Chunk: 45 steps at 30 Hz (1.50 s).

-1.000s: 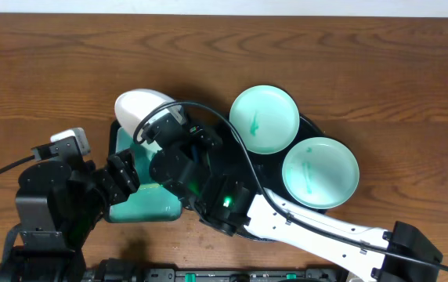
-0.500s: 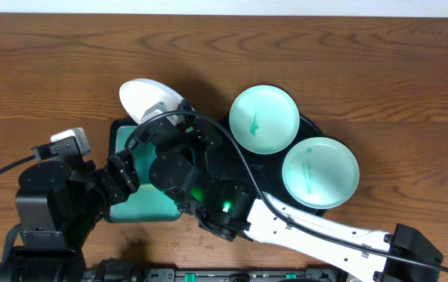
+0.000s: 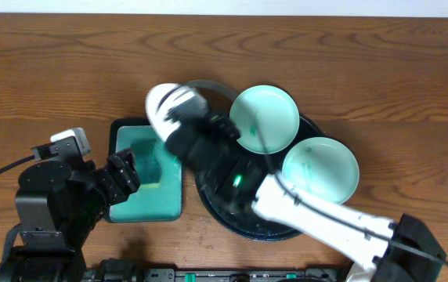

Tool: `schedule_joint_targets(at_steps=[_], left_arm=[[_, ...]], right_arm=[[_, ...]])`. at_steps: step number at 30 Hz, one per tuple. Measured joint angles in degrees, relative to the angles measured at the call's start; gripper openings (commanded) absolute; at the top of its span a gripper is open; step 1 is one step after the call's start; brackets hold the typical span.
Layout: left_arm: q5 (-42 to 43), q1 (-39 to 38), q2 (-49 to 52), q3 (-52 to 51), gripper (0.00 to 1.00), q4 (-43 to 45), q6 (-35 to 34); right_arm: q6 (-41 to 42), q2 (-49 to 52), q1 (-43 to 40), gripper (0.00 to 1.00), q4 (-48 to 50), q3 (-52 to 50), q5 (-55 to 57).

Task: Clean dirty plates on tray and stack at the side
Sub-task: 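Carry the white plate right and set it on the table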

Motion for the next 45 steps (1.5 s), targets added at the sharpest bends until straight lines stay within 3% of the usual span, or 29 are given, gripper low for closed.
schedule_joint_targets(at_steps=[6,10,14,17,21,27,30,32,33,34,40,45], left_arm=[[0.0,0.0,0.1,0.0,0.80,0.0,0.0],[0.0,0.0,1.2,0.0,0.80,-1.0,0.0],[0.0,0.0,4.2,0.0,0.80,-3.1,0.0],[0.7,0.0,8.0,0.0,0.80,-3.9,0.0],[2.0,0.0,13.2,0.0,0.80,-4.3,0.0],[2.9,0.0,20.3,0.0,0.80,-4.9,0.0],[3.0,0.0,22.6,0.0,0.80,-4.9,0.0],[2.0,0.0,23.7,0.0,0.80,-5.0,0.0],[1.4,0.0,24.2,0.0,0.80,-5.1,0.0],[0.9,0.0,24.8,0.0,0.80,-5.2,0.0],[-2.8,0.0,30.2,-0.2,0.80,-5.1,0.0],[-4.0,0.0,39.0,-2.1,0.77,-2.4,0.0]], right_arm=[[13.0,1.4,-16.9,0.01,-4.1,-0.2,-40.5],[19.2,-1.7,-25.9,0.01,-12.5,-0.2,-54.9],[22.9,-8.2,-38.3,0.01,-25.1,-0.3,-56.0],[25.0,-12.9,-53.2,0.01,-35.5,0.0,-49.9],[25.7,-12.4,-65.9,0.01,-40.8,-0.2,-44.5],[26.2,-6.4,-83.9,0.01,-39.9,-5.6,-39.9],[26.2,-2.4,-88.4,0.06,-37.3,-9.7,-39.2],[26.1,-0.7,-89.6,0.35,-35.8,-11.6,-39.6],[26.1,-0.3,-89.6,0.45,-35.5,-12.1,-39.9],[25.8,-0.2,-89.5,0.49,-35.1,-12.5,-40.6],[22.6,-3.0,-87.1,0.54,-35.5,-12.2,-44.7],[18.2,-15.3,-79.3,0.51,-35.1,-11.8,-51.2]])
